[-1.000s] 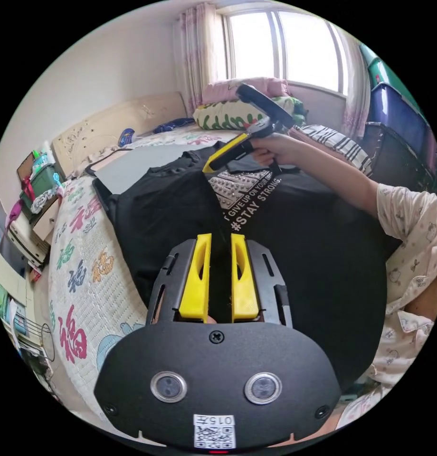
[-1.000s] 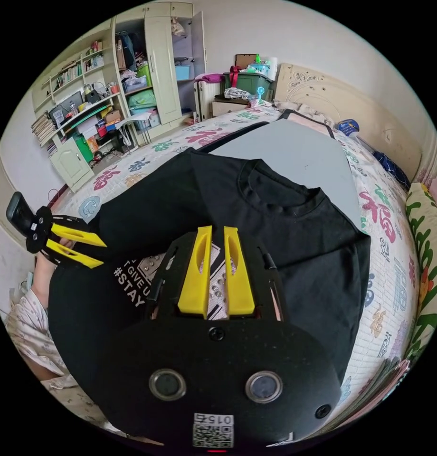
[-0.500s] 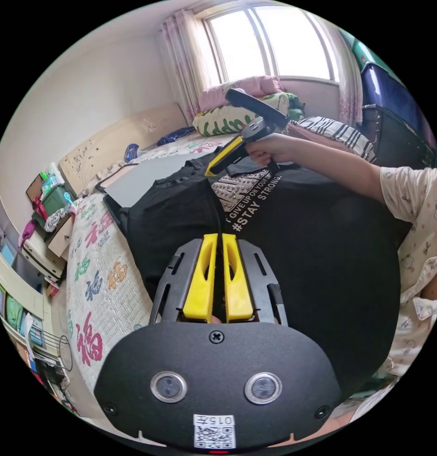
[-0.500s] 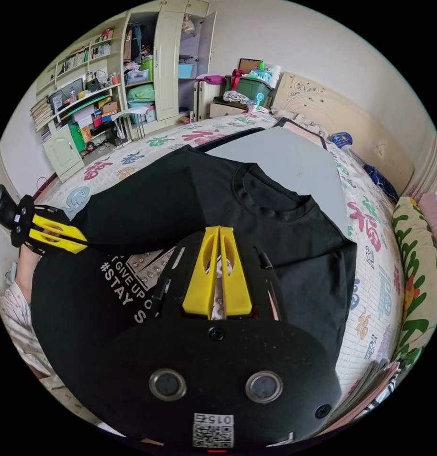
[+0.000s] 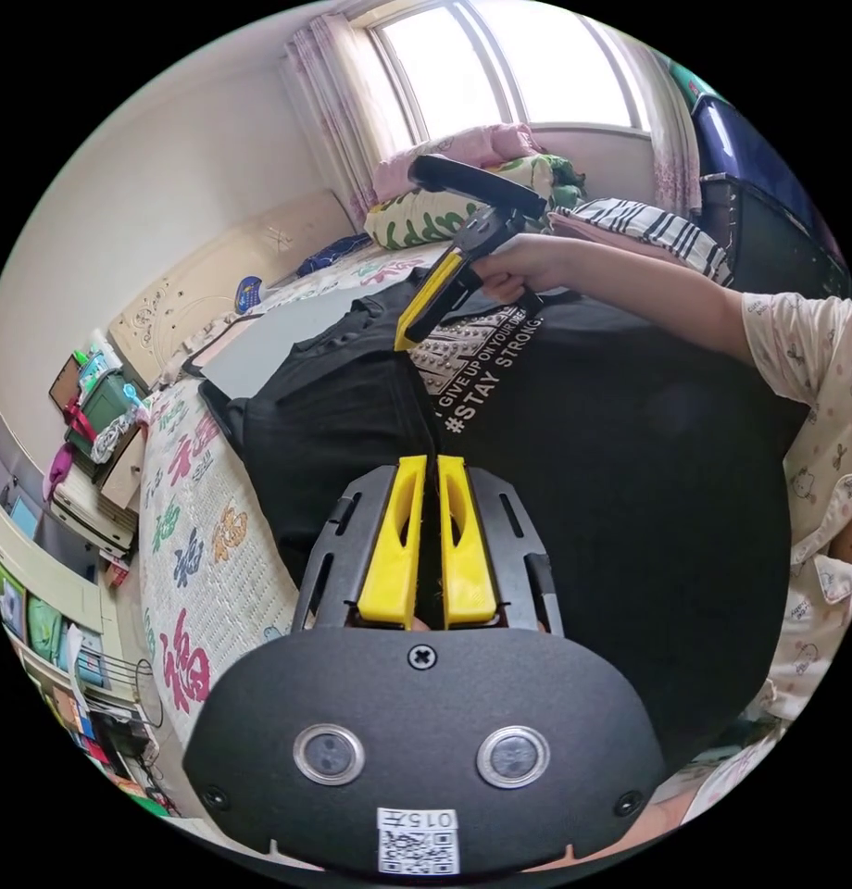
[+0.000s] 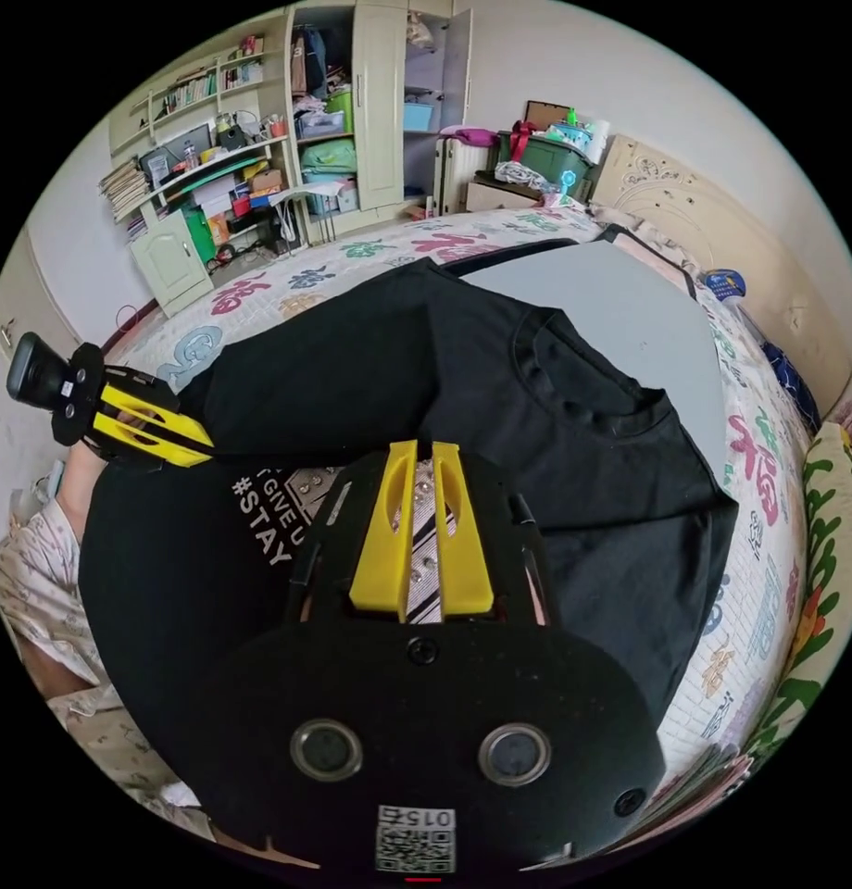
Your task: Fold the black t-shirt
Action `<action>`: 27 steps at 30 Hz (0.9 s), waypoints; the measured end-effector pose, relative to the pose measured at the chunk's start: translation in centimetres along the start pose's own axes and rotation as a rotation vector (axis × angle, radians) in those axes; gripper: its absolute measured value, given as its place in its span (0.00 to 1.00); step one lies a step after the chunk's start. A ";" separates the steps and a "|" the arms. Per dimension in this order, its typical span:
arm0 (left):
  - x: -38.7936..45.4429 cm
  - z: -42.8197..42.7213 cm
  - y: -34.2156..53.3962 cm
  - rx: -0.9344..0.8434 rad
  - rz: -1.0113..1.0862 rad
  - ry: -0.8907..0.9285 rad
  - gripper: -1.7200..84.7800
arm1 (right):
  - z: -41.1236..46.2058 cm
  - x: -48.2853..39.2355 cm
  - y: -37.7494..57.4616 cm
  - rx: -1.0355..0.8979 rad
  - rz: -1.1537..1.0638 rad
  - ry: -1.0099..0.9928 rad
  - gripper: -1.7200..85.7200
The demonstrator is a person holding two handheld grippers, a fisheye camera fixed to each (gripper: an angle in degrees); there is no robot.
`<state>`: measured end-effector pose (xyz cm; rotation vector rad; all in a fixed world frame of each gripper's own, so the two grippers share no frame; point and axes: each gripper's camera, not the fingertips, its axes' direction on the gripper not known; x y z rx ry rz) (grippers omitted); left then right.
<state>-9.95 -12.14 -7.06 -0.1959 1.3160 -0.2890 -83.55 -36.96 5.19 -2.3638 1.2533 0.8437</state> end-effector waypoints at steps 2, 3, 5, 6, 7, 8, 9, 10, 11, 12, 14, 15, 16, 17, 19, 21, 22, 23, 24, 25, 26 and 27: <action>-0.4 0.3 0.2 0.002 -0.004 0.005 0.04 | -0.1 1.1 -0.2 0.034 0.033 -0.048 0.08; -0.5 0.4 0.2 0.003 -0.004 0.005 0.04 | -0.2 1.6 -0.2 0.047 0.045 -0.073 0.09; -0.8 0.7 0.3 0.002 -0.002 0.005 0.04 | 0.2 3.5 -0.4 0.073 0.092 -0.209 0.14; -0.8 0.8 0.3 0.002 0.000 0.004 0.04 | 0.5 3.9 -0.6 0.072 0.101 -0.237 0.15; -0.9 0.9 0.3 0.002 0.002 0.002 0.03 | 1.2 4.5 -0.8 0.068 0.114 -0.269 0.16; -1.0 1.1 0.2 0.001 0.005 0.000 0.03 | 1.9 4.9 -1.1 0.057 0.118 -0.273 0.15; -1.1 1.2 0.2 0.000 0.006 -0.001 0.03 | 2.2 5.0 -1.3 0.052 0.124 -0.268 0.15; -1.2 1.3 0.2 0.000 0.007 -0.002 0.03 | 2.8 5.2 -1.7 0.045 0.135 -0.246 0.14; -1.4 1.4 0.2 0.000 0.007 -0.002 0.03 | 3.4 5.3 -2.1 0.035 0.149 -0.211 0.11; -1.4 1.5 0.1 0.000 0.006 -0.002 0.03 | 3.7 5.3 -2.4 0.028 0.157 -0.190 0.10; -1.8 1.7 0.0 0.002 0.004 0.002 0.03 | 5.1 5.4 -3.4 0.001 0.164 -0.118 0.06; -1.9 1.8 0.0 0.003 0.003 0.002 0.03 | 5.4 5.5 -3.6 0.000 0.164 -0.107 0.06; -2.1 1.8 -0.1 0.004 0.003 0.002 0.03 | 6.1 5.6 -4.1 -0.006 0.163 -0.092 0.07; -2.2 1.9 -0.2 0.006 0.003 0.002 0.04 | 6.7 5.9 -4.5 -0.012 0.162 -0.090 0.08; -2.4 2.2 -0.3 0.004 0.004 0.003 0.04 | 7.6 6.1 -5.3 -0.018 0.149 -0.091 0.09; -2.7 2.5 -0.5 0.000 0.007 0.009 0.04 | 8.4 5.8 -6.1 -0.015 0.126 -0.076 0.08; -2.9 2.7 -0.6 0.000 0.003 0.017 0.04 | 8.9 5.7 -6.6 -0.016 0.114 -0.056 0.07; -3.2 2.9 -0.8 0.003 -0.001 0.024 0.03 | 9.4 5.8 -7.2 -0.013 0.105 -0.043 0.06; -3.3 2.9 -0.8 0.004 -0.003 0.027 0.03 | 9.6 5.9 -7.4 -0.010 0.105 -0.037 0.05; -3.5 3.0 -1.0 0.006 -0.006 0.032 0.03 | 9.9 6.3 -7.9 -0.006 0.103 -0.032 0.04; -3.6 3.1 -1.2 0.008 -0.005 0.035 0.03 | 10.1 7.0 -8.4 -0.011 0.105 -0.044 0.03; -3.7 3.2 -1.3 0.009 -0.003 0.035 0.03 | 10.1 7.4 -8.6 -0.012 0.107 -0.053 0.03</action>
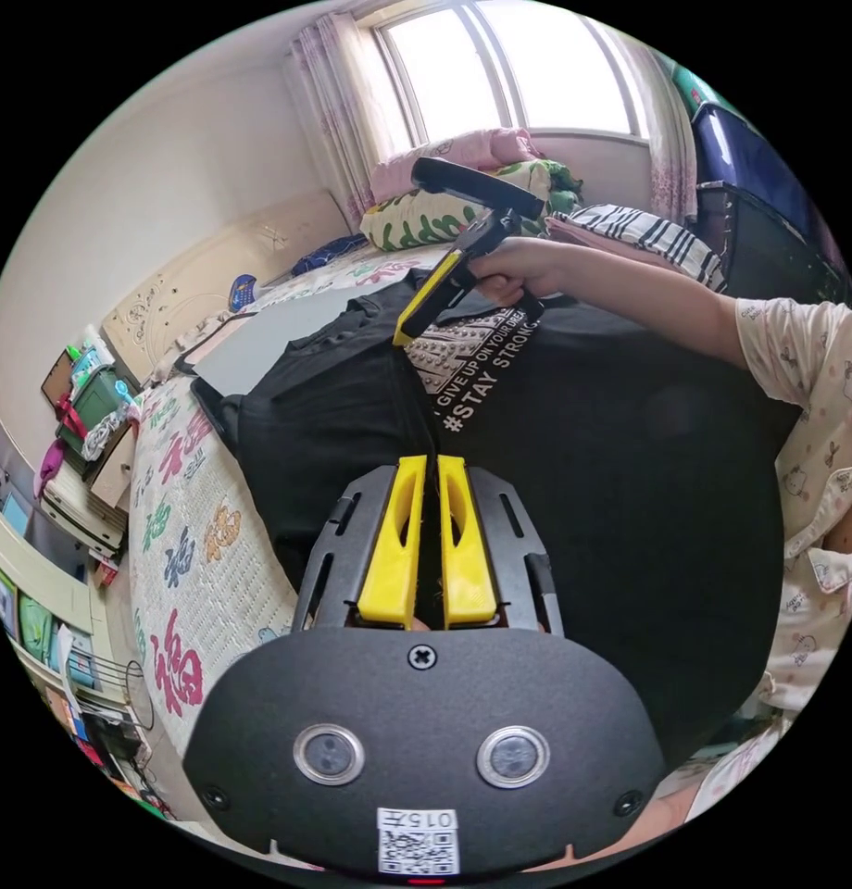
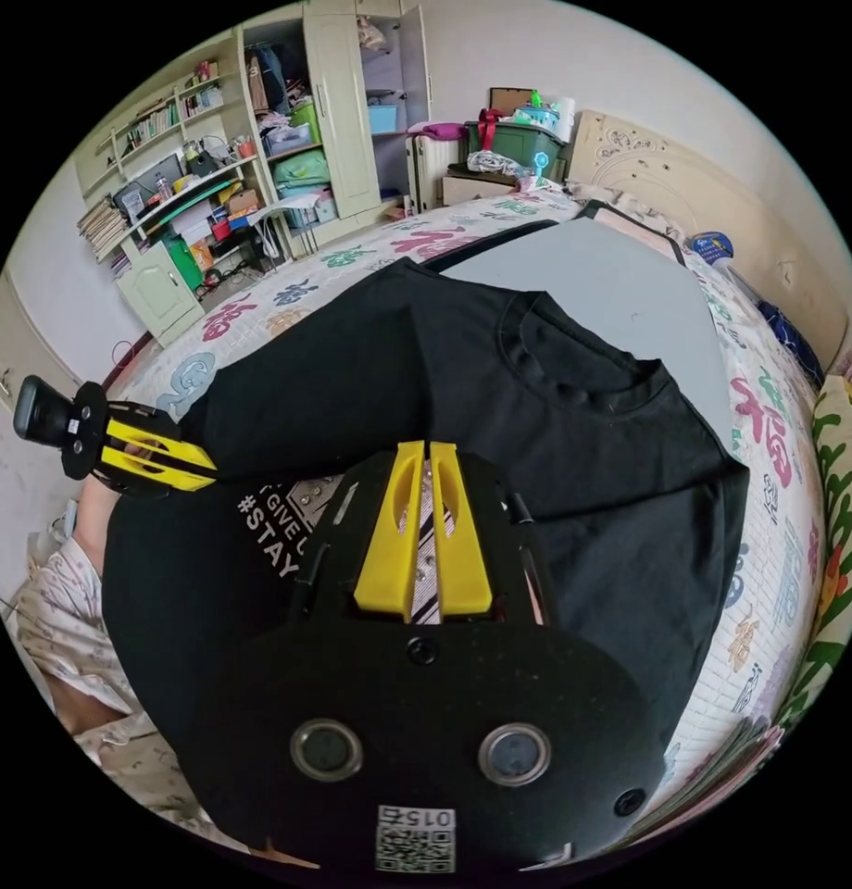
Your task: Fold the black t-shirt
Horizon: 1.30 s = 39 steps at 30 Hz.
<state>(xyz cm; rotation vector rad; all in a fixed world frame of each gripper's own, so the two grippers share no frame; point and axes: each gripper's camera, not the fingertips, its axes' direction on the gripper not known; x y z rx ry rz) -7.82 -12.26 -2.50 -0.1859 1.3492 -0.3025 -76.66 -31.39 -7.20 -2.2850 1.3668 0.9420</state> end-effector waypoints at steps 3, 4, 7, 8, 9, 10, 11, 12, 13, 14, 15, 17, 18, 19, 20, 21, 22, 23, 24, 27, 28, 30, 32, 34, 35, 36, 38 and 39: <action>0.1 0.0 -0.6 0.016 0.023 -0.005 0.03 | -0.9 2.1 -1.3 0.023 0.016 -0.040 0.02; 0.2 0.3 -0.9 0.014 0.034 -0.007 0.03 | -1.0 3.0 -1.9 0.025 0.018 -0.062 0.02; 0.2 1.3 -1.8 -0.016 0.049 0.006 0.04 | 0.6 5.3 -3.6 -0.014 0.026 -0.079 0.02; 0.2 1.5 -2.1 -0.034 0.059 0.015 0.04 | 1.9 5.9 -4.5 -0.055 0.014 -0.079 0.02; 0.2 1.5 -2.3 -0.043 0.067 0.022 0.04 | 2.4 6.2 -4.9 -0.079 0.001 -0.078 0.02; 0.2 1.3 -2.6 -0.047 0.078 0.032 0.04 | 2.8 6.8 -5.8 -0.092 -0.011 -0.075 0.02; 0.0 0.8 -2.8 -0.044 0.091 0.055 0.04 | 1.8 7.7 -6.7 -0.074 0.002 -0.075 0.03; -0.1 0.4 -2.9 -0.031 0.097 0.068 0.04 | 0.8 8.2 -7.2 -0.053 0.005 -0.073 0.03; -0.7 -0.8 -3.2 0.027 0.091 0.082 0.04 | -1.8 9.3 -8.1 0.013 0.009 -0.063 0.04; -2.0 -2.1 -3.6 0.099 0.051 0.085 0.05 | -4.8 10.9 -9.1 0.098 0.025 -0.052 0.06; -2.8 -2.7 -4.0 0.135 0.021 0.084 0.05 | -6.2 11.8 -9.5 0.139 0.032 -0.045 0.06; -6.8 -3.7 -6.6 0.213 -0.144 -0.005 0.06 | -10.1 16.2 -11.7 0.254 0.047 0.024 0.08; -7.8 -3.4 -7.6 0.200 -0.184 -0.056 0.06 | -10.6 17.6 -12.3 0.267 0.060 0.053 0.09; -9.5 -2.1 -9.9 0.149 -0.231 -0.163 0.07 | -10.6 20.4 -13.5 0.274 0.094 0.115 0.09; -11.2 -0.2 -12.1 0.102 -0.272 -0.243 0.09 | -9.6 23.7 -14.6 0.257 0.137 0.169 0.10; -12.1 0.9 -13.2 0.082 -0.294 -0.265 0.10 | -8.8 25.4 -15.1 0.242 0.156 0.187 0.11; -13.9 3.4 -15.1 0.042 -0.323 -0.269 0.12 | -7.0 28.7 -15.9 0.215 0.199 0.198 0.12; -15.8 6.0 -16.7 0.007 -0.359 -0.233 0.13 | -4.8 32.1 -16.5 0.190 0.243 0.180 0.13; -16.7 7.3 -17.5 0.001 -0.382 -0.205 0.13 | -3.8 33.7 -16.7 0.179 0.264 0.164 0.14; -20.4 13.1 -20.3 0.013 -0.491 -0.127 0.14 | 0.9 40.4 -18.4 0.152 0.322 0.094 0.15; -21.5 15.3 -21.3 -0.015 -0.522 -0.166 0.14 | 2.4 42.3 -19.5 0.136 0.327 0.114 0.15; -22.9 18.2 -22.6 -0.067 -0.555 -0.207 0.14 | 4.5 44.5 -21.5 0.098 0.326 0.172 0.16; -24.0 21.4 -23.8 -0.134 -0.566 -0.243 0.14 | 6.6 47.0 -24.6 0.071 0.328 0.213 0.17; -24.5 23.3 -24.5 -0.191 -0.565 -0.300 0.15 | 8.0 48.6 -26.9 0.051 0.342 0.236 0.17; -24.6 24.4 -24.9 -0.228 -0.558 -0.317 0.16 | 9.0 49.5 -28.5 0.031 0.346 0.252 0.17; -24.8 25.0 -25.1 -0.247 -0.558 -0.312 0.16 | 9.5 49.8 -29.2 0.024 0.346 0.257 0.17; -24.7 26.0 -25.8 -0.260 -0.543 -0.283 0.17 | 11.0 50.3 -32.1 0.009 0.320 0.248 0.16; -24.6 26.2 -25.9 -0.265 -0.536 -0.276 0.16 | 11.2 50.4 -32.8 0.010 0.313 0.239 0.16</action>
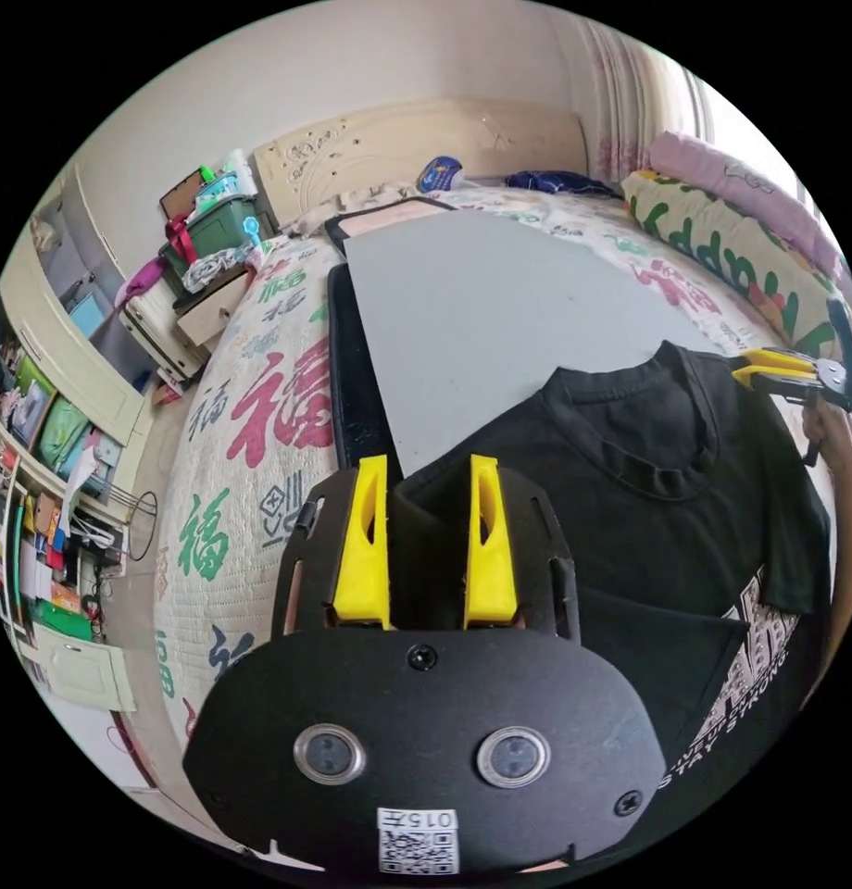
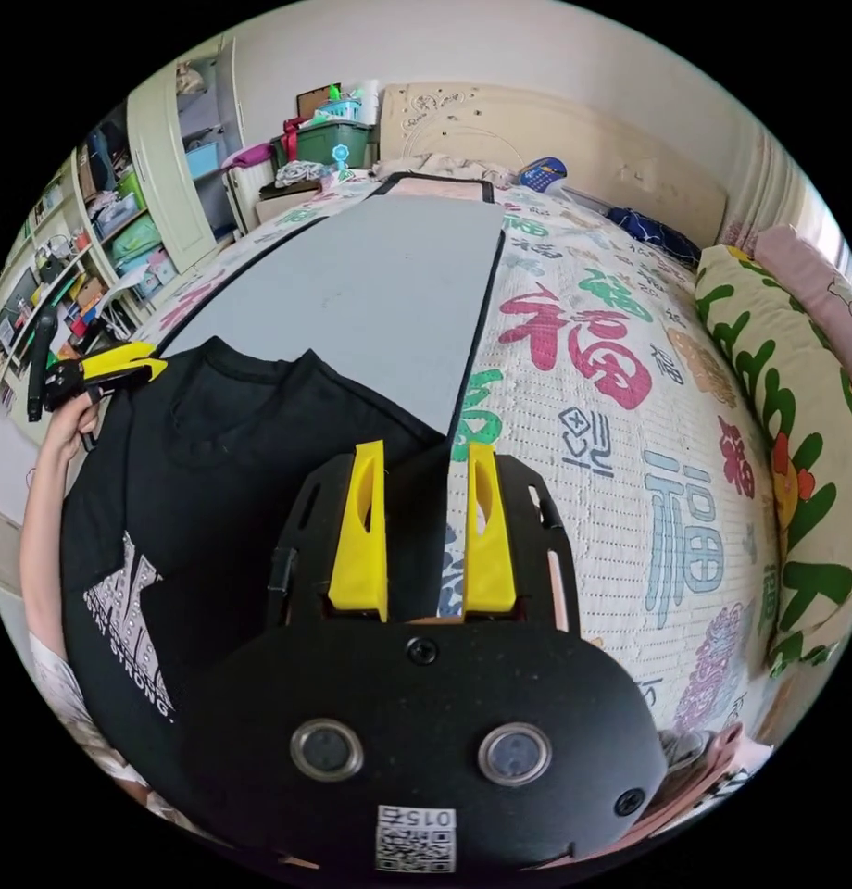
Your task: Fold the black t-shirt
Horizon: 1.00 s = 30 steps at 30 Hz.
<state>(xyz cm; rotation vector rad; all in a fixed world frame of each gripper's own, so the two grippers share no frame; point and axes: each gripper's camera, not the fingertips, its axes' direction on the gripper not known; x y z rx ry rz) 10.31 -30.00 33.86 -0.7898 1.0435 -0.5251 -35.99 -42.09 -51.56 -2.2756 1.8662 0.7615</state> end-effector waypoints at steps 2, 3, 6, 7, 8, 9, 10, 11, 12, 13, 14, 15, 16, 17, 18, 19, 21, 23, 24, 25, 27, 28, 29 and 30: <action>0.6 0.3 0.2 0.011 0.006 0.005 0.15 | 0.5 -0.7 -2.3 0.020 0.004 -0.047 0.14; 0.7 0.4 0.3 0.014 0.006 0.006 0.15 | 0.5 -1.0 -2.8 0.028 0.005 -0.054 0.14; 1.4 0.6 0.7 0.013 0.035 0.035 0.12 | 0.3 -3.1 -5.5 0.071 -0.003 -0.052 0.13; 1.8 0.7 0.8 0.011 0.049 0.042 0.11 | 0.1 -4.0 -7.0 0.073 0.005 -0.042 0.12; 2.2 0.7 1.0 0.012 0.068 0.043 0.09 | -0.2 -5.1 -8.5 0.074 0.004 -0.023 0.11; 2.5 0.7 1.2 0.014 0.078 0.045 0.09 | -0.4 -5.8 -9.2 0.076 0.002 -0.011 0.10; 2.9 0.7 1.4 0.015 0.090 0.033 0.07 | -0.8 -7.4 -10.6 0.084 -0.014 -0.001 0.09; 3.4 0.7 1.7 0.016 0.105 0.022 0.06 | -1.4 -9.1 -12.0 0.096 -0.028 0.017 0.07; 3.6 0.7 1.9 0.017 0.112 0.018 0.06 | -1.7 -10.1 -12.7 0.102 -0.039 0.027 0.07; 3.9 0.7 2.3 0.021 0.122 0.014 0.05 | -2.1 -12.1 -14.1 0.108 -0.066 0.049 0.06; 4.0 0.7 2.7 0.025 0.128 0.016 0.04 | -2.5 -14.0 -15.7 0.109 -0.082 0.077 0.06; 3.9 0.7 2.9 0.026 0.130 0.019 0.04 | -2.6 -14.9 -16.5 0.108 -0.087 0.089 0.06; 3.8 0.7 3.2 0.028 0.128 0.027 0.04 | -3.0 -16.7 -18.1 0.106 -0.095 0.109 0.05; 3.7 0.6 3.7 0.030 0.125 0.032 0.03 | -3.6 -18.3 -19.8 0.106 -0.101 0.127 0.05; 3.7 0.5 3.9 0.032 0.122 0.032 0.03 | -3.9 -19.2 -20.6 0.108 -0.103 0.135 0.05; 3.7 0.3 4.5 0.046 0.119 0.026 0.03 | -4.8 -20.8 -22.1 0.114 -0.105 0.154 0.04; 3.8 -0.9 5.6 0.094 0.127 0.002 0.03 | -6.8 -23.0 -24.3 0.133 -0.095 0.177 0.04; 3.8 -3.4 7.3 0.164 0.134 -0.024 0.02 | -11.4 -25.6 -26.9 0.167 -0.070 0.142 0.03; 3.8 -4.2 7.8 0.182 0.134 -0.027 0.02 | -12.9 -26.2 -27.4 0.179 -0.063 0.125 0.03; 3.7 -6.3 9.1 0.227 0.135 -0.029 0.02 | -16.3 -27.7 -28.2 0.215 -0.054 0.090 0.03; 3.9 -10.4 11.8 0.310 0.155 -0.032 0.02 | -22.0 -30.4 -28.8 0.266 -0.049 0.052 0.03; 4.1 -13.5 14.2 0.362 0.175 -0.023 0.02 | -26.2 -32.7 -28.5 0.300 -0.057 0.030 0.03; 4.3 -16.8 17.1 0.416 0.202 -0.003 0.02 | -30.4 -35.3 -27.8 0.323 -0.080 0.013 0.03; 4.5 -18.5 18.6 0.438 0.216 0.005 0.02 | -32.5 -36.8 -27.2 0.332 -0.095 0.006 0.03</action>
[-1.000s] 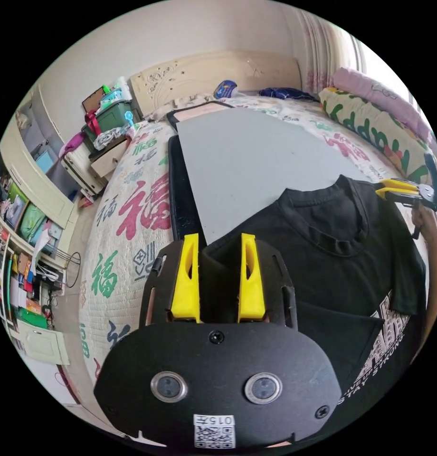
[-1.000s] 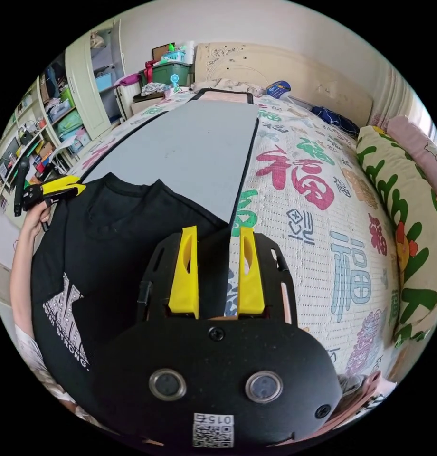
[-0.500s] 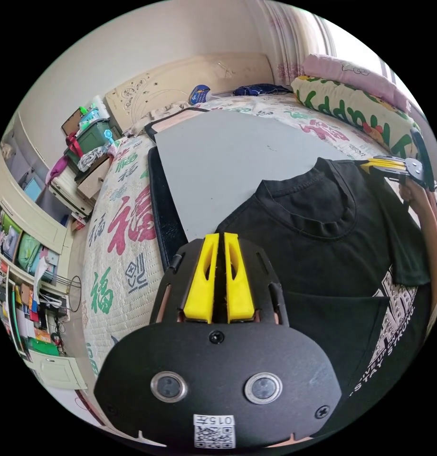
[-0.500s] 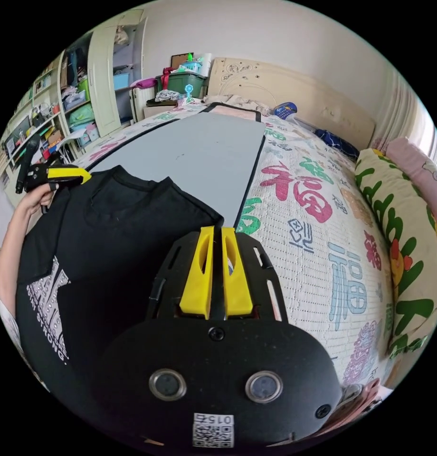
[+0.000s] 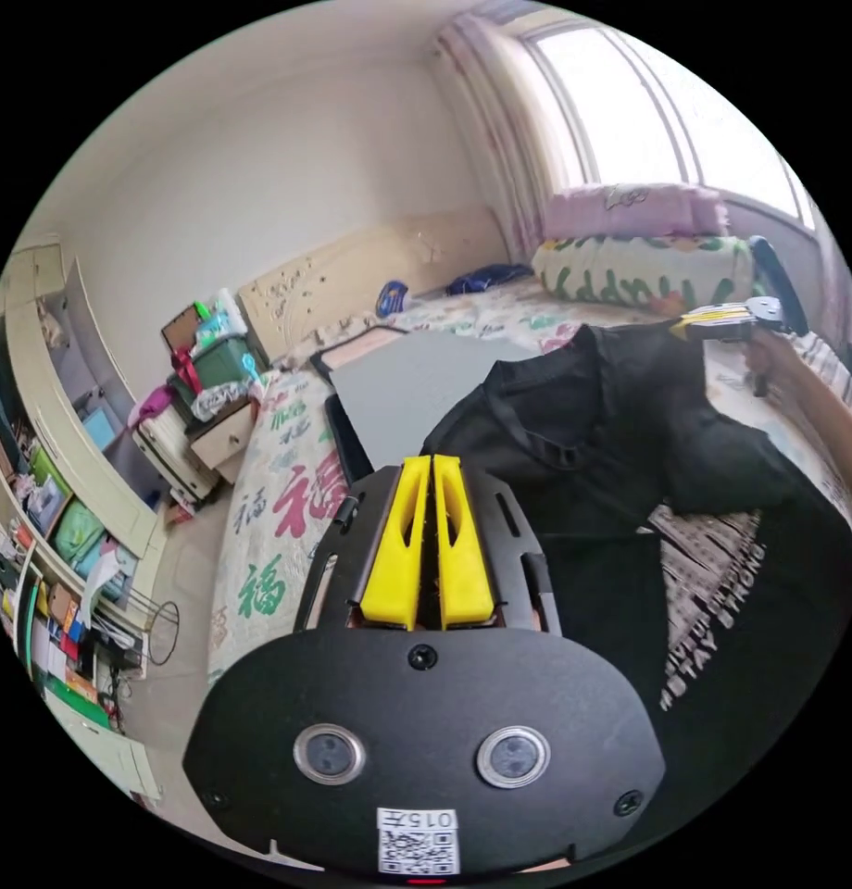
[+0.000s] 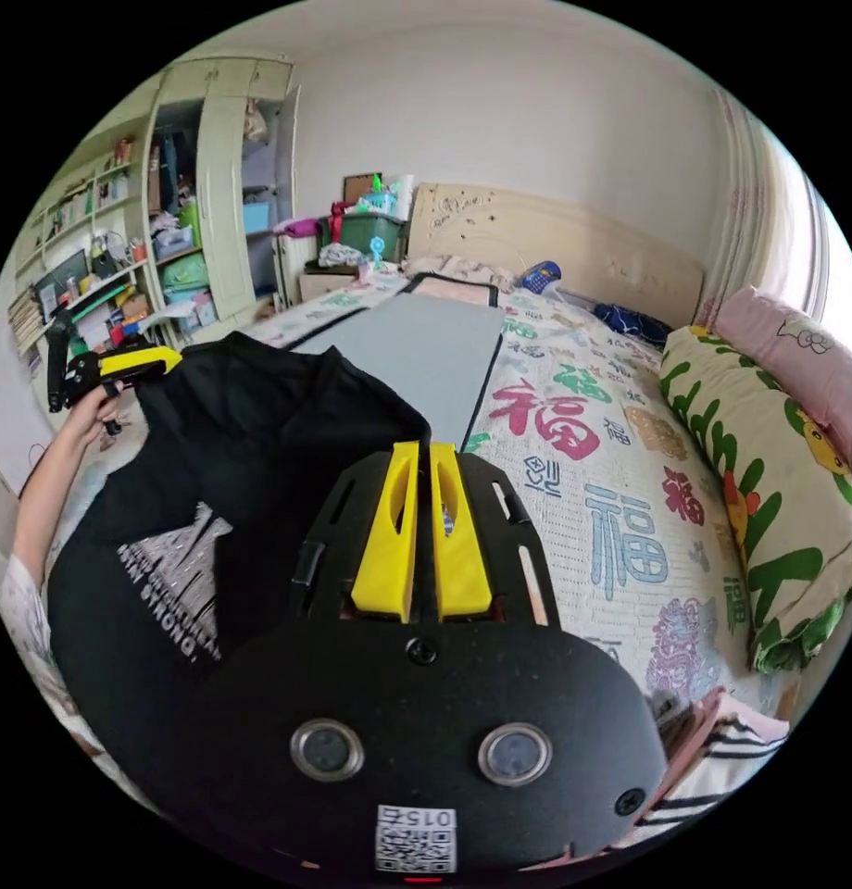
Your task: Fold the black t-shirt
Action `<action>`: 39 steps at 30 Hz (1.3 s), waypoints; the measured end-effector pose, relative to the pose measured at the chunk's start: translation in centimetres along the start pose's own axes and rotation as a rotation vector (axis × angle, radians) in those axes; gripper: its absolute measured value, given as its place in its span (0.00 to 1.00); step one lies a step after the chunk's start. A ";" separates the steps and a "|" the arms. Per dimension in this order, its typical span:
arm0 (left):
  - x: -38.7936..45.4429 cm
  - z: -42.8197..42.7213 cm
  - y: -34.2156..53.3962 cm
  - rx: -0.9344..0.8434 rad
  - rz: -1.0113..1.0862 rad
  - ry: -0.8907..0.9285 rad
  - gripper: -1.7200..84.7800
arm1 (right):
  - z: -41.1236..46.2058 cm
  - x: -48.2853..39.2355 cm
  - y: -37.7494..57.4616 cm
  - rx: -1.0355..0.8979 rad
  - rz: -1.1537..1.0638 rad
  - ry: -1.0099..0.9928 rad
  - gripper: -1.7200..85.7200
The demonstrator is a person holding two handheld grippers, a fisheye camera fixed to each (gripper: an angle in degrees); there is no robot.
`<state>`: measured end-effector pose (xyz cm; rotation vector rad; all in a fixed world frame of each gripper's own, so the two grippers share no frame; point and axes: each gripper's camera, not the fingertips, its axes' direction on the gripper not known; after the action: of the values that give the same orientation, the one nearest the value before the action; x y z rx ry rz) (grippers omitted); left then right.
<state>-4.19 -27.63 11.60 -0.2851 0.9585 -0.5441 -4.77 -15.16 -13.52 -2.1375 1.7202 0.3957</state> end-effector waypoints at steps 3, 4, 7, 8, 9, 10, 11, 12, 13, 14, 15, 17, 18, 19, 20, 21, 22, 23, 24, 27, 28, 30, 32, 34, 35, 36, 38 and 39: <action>2.8 -11.2 4.7 0.090 0.066 0.033 0.02 | -11.7 -7.8 1.2 0.052 -0.085 -0.046 0.02; 4.1 -15.4 7.5 0.125 0.084 0.037 0.02 | -16.0 -11.0 2.6 0.059 -0.118 -0.069 0.02; 7.7 -24.0 15.8 0.180 0.095 0.115 0.01 | -25.4 -18.9 8.4 0.061 -0.181 -0.132 0.02; 9.1 -26.6 19.6 0.190 0.079 0.145 0.01 | -28.0 -22.0 11.2 0.048 -0.207 -0.158 0.02; 9.8 -27.8 21.4 0.197 0.062 0.155 0.01 | -29.0 -23.6 12.7 0.042 -0.215 -0.171 0.02; 11.0 -29.8 25.1 0.203 0.019 0.177 0.01 | -30.4 -26.6 15.4 0.016 -0.233 -0.201 0.02; 11.7 -31.3 28.3 0.212 -0.041 0.177 0.01 | -31.2 -29.7 17.7 -0.015 -0.249 -0.221 0.03; 11.9 -32.0 29.7 0.220 -0.073 0.171 0.02 | -31.4 -31.1 18.5 -0.021 -0.251 -0.225 0.03; 11.9 -33.1 31.9 0.229 -0.130 0.178 0.02 | -31.4 -33.8 19.4 -0.042 -0.258 -0.222 0.03; 11.2 -33.9 33.5 0.230 -0.193 0.188 0.02 | -31.1 -36.5 19.3 -0.078 -0.282 -0.196 0.03; 10.8 -34.3 34.1 0.230 -0.229 0.183 0.02 | -31.0 -37.7 18.9 -0.089 -0.297 -0.175 0.03; 8.9 -35.8 35.4 0.209 -0.357 0.157 0.02 | -31.1 -42.0 16.4 -0.109 -0.331 -0.125 0.04; 8.5 -36.1 35.5 0.198 -0.390 0.152 0.02 | -31.4 -43.0 15.7 -0.111 -0.340 -0.117 0.05; 7.8 -36.7 35.6 0.186 -0.444 0.144 0.03 | -32.1 -44.7 14.3 -0.098 -0.354 -0.090 0.06; 7.4 -37.3 35.5 0.193 -0.479 0.142 0.04 | -33.2 -46.3 13.2 -0.073 -0.367 -0.075 0.07; 7.2 -37.5 35.5 0.202 -0.494 0.145 0.04 | -33.7 -47.0 12.6 -0.058 -0.370 -0.077 0.07; 6.8 -37.8 35.1 0.213 -0.524 0.160 0.10 | -34.9 -48.0 11.5 -0.023 -0.365 -0.101 0.08; 6.2 -37.8 34.5 0.198 -0.557 0.168 0.13 | -35.8 -48.8 10.4 0.010 -0.344 -0.129 0.10; 5.8 -37.7 34.2 0.185 -0.580 0.168 0.14 | -36.2 -49.2 9.7 0.021 -0.332 -0.133 0.11; 3.0 -36.4 32.7 0.116 -0.703 0.196 0.18 | -36.8 -51.6 7.0 0.028 -0.334 -0.123 0.11; 1.9 -35.6 32.3 0.069 -0.740 0.240 0.19 | -36.8 -52.7 6.1 0.017 -0.351 -0.123 0.12; 0.6 -34.4 31.7 0.014 -0.776 0.333 0.20 | -36.4 -54.2 4.7 -0.003 -0.375 -0.110 0.13; -0.4 -34.3 30.9 0.009 -0.803 0.370 0.19 | -35.8 -55.7 2.7 -0.020 -0.378 -0.068 0.13; -0.8 -35.0 30.1 0.021 -0.786 0.402 0.18 | -35.7 -56.7 1.3 -0.017 -0.378 -0.046 0.12; -1.2 -35.2 29.7 0.032 -0.794 0.454 0.17 | -35.7 -57.4 0.3 -0.011 -0.377 -0.031 0.11; -1.4 -35.2 29.5 0.031 -0.801 0.471 0.17 | -35.7 -57.7 -0.1 -0.010 -0.379 -0.032 0.11; -2.0 -35.7 28.9 0.012 -0.830 0.451 0.17 | -36.1 -58.7 -1.9 -0.003 -0.382 -0.034 0.09; -2.1 -35.9 28.8 0.013 -0.836 0.445 0.17 | -36.3 -58.9 -2.3 0.000 -0.384 -0.031 0.09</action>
<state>-26.15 -2.34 -20.05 -0.5739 1.2509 -1.4209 -15.68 20.41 44.86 -2.3773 1.2503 0.3169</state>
